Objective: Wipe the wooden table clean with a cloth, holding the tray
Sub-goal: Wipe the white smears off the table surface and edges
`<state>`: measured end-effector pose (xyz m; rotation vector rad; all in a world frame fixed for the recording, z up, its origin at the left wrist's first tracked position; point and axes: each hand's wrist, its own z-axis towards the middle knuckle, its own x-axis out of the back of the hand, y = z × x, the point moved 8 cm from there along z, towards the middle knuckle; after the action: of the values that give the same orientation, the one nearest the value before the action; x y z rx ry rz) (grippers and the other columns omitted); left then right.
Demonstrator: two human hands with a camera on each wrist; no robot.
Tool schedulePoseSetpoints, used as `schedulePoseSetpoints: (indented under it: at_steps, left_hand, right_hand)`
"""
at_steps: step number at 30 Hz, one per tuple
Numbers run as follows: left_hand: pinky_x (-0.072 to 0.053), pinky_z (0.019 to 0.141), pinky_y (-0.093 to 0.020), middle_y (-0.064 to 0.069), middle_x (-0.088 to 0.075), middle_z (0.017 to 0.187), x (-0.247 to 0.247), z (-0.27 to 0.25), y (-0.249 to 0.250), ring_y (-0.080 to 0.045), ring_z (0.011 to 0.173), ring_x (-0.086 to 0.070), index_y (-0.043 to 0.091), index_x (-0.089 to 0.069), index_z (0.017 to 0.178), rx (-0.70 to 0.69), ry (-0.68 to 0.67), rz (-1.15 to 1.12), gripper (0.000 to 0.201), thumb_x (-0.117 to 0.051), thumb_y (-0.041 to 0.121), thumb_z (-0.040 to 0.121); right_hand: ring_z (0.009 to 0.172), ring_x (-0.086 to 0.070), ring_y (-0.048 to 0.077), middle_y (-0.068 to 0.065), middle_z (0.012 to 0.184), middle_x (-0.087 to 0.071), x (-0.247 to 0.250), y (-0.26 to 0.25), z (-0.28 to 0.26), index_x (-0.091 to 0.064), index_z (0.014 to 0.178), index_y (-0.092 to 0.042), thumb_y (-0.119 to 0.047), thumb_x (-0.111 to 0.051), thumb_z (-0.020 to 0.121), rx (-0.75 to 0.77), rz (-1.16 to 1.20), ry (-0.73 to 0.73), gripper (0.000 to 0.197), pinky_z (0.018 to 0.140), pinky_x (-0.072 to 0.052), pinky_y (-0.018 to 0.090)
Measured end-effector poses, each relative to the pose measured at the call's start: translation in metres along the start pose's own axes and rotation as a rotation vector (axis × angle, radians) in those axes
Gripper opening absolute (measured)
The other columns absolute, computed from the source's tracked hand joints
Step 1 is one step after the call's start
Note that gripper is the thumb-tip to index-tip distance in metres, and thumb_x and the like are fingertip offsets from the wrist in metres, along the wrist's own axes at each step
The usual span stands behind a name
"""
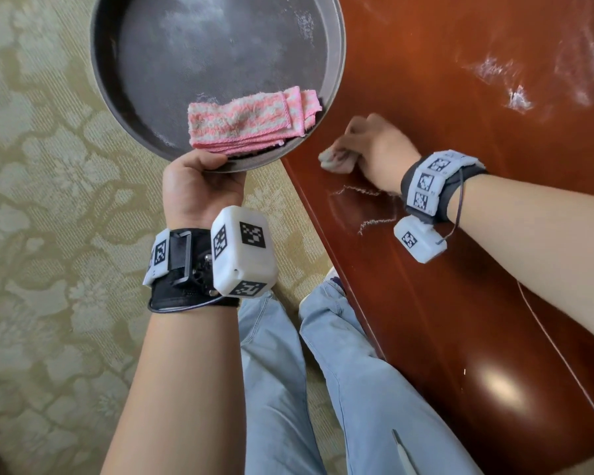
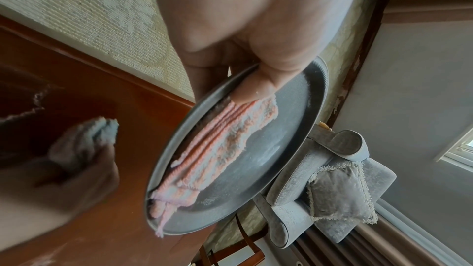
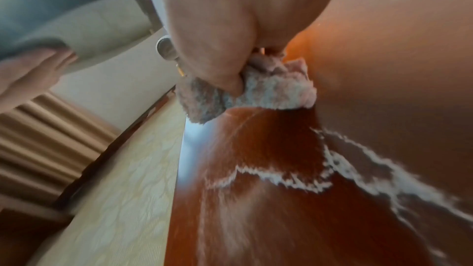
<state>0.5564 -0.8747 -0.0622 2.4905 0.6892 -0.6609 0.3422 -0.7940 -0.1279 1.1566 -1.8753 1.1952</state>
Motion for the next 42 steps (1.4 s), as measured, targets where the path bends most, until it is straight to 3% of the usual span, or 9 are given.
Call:
schedulePoseSetpoints:
  at_steps: [3, 6, 10, 13, 16, 21, 28, 37, 42]
  left_hand:
    - [-0.051, 0.1, -0.04, -0.018, -0.066, 0.1, 0.01, -0.005, 0.005, -0.033, 0.101, -0.063, -0.004, -0.06, 0.093, -0.009, -0.002, 0.002, 0.042, -0.034, -0.012, 0.06]
    - [-0.051, 0.1, -0.041, -0.018, -0.065, 0.104, 0.02, -0.006, 0.01, -0.033, 0.108, -0.061, -0.004, -0.06, 0.098, -0.011, 0.008, 0.013, 0.046, -0.035, -0.012, 0.06]
    - [-0.054, 0.096, -0.042, -0.018, -0.066, 0.103, 0.03, -0.008, 0.016, -0.034, 0.105, -0.063, -0.004, -0.06, 0.098, -0.008, 0.009, 0.025, 0.046, -0.035, -0.012, 0.06]
    - [-0.056, 0.093, -0.041, -0.018, -0.067, 0.099, 0.038, -0.008, 0.021, -0.033, 0.101, -0.065, -0.004, -0.061, 0.094, -0.008, 0.017, 0.036, 0.044, -0.035, -0.012, 0.059]
    - [-0.054, 0.095, -0.041, -0.018, -0.067, 0.099, 0.043, -0.007, 0.022, -0.033, 0.1, -0.065, -0.004, -0.061, 0.093, 0.001, 0.025, 0.053, 0.044, -0.036, -0.012, 0.059]
    - [-0.052, 0.099, -0.04, -0.017, -0.067, 0.098, 0.039, -0.003, 0.019, -0.032, 0.098, -0.066, -0.004, -0.06, 0.093, 0.041, 0.03, 0.085, 0.043, -0.036, -0.012, 0.059]
    - [-0.043, 0.11, -0.042, -0.017, -0.061, 0.111, 0.021, -0.003, 0.013, -0.033, 0.111, -0.06, -0.004, -0.058, 0.097, 0.065, -0.018, 0.138, 0.045, -0.036, -0.012, 0.059]
    - [-0.05, 0.102, -0.038, -0.017, -0.062, 0.11, 0.007, -0.005, -0.001, -0.032, 0.107, -0.062, -0.004, -0.058, 0.1, 0.119, -0.071, 0.187, 0.047, -0.035, -0.011, 0.06]
    - [-0.057, 0.091, -0.036, -0.017, -0.067, 0.099, 0.001, -0.007, -0.008, -0.032, 0.096, -0.067, -0.005, -0.06, 0.095, 0.131, -0.09, 0.186, 0.043, -0.035, -0.011, 0.06]
  right_hand:
    - [0.096, -0.05, 0.032, 0.005, 0.11, -0.053, 0.015, 0.013, 0.014, -0.061, 0.105, -0.03, -0.008, -0.06, 0.083, -0.189, -0.011, 0.138, 0.032, 0.08, -0.046, 0.04]
    - [0.096, -0.038, 0.023, 0.002, 0.111, -0.051, 0.018, 0.014, 0.021, -0.066, 0.098, -0.023, -0.027, -0.049, 0.085, -0.371, -0.002, 0.219, 0.021, 0.078, -0.031, 0.033]
    - [0.114, -0.041, 0.029, 0.004, 0.118, -0.051, -0.006, 0.0, 0.016, -0.067, 0.1, -0.024, -0.008, -0.052, 0.089, -0.424, 0.051, 0.122, 0.024, 0.097, -0.035, 0.04]
    - [0.106, -0.04, 0.019, 0.0, 0.11, -0.052, -0.012, -0.004, 0.013, -0.066, 0.095, -0.021, -0.017, -0.044, 0.086, -0.493, 0.12, 0.208, 0.024, 0.091, -0.027, 0.031]
    - [0.094, -0.04, -0.003, -0.013, 0.087, -0.052, -0.02, -0.016, 0.004, -0.069, 0.097, -0.019, -0.021, -0.042, 0.084, -0.399, 0.216, 0.228, 0.03, 0.086, -0.017, 0.026]
    - [0.116, -0.043, 0.027, -0.004, 0.11, -0.054, -0.038, -0.039, -0.013, -0.072, 0.097, -0.028, -0.013, -0.051, 0.085, -0.189, 0.072, 0.1, 0.028, 0.09, -0.029, 0.039]
    - [0.125, -0.038, 0.023, -0.006, 0.122, -0.052, -0.061, -0.044, -0.032, -0.07, 0.104, -0.03, -0.012, -0.05, 0.09, -0.12, -0.052, -0.124, 0.031, 0.099, -0.029, 0.04]
    - [0.115, -0.05, 0.031, 0.003, 0.108, -0.062, -0.076, -0.031, -0.071, -0.077, 0.089, -0.017, -0.001, -0.058, 0.082, -0.074, -0.077, -0.036, 0.026, 0.097, -0.03, 0.045]
    - [0.124, -0.04, 0.024, -0.006, 0.119, -0.054, -0.081, -0.021, -0.081, -0.073, 0.104, -0.029, -0.008, -0.053, 0.089, -0.122, -0.099, -0.167, 0.034, 0.104, -0.029, 0.043]
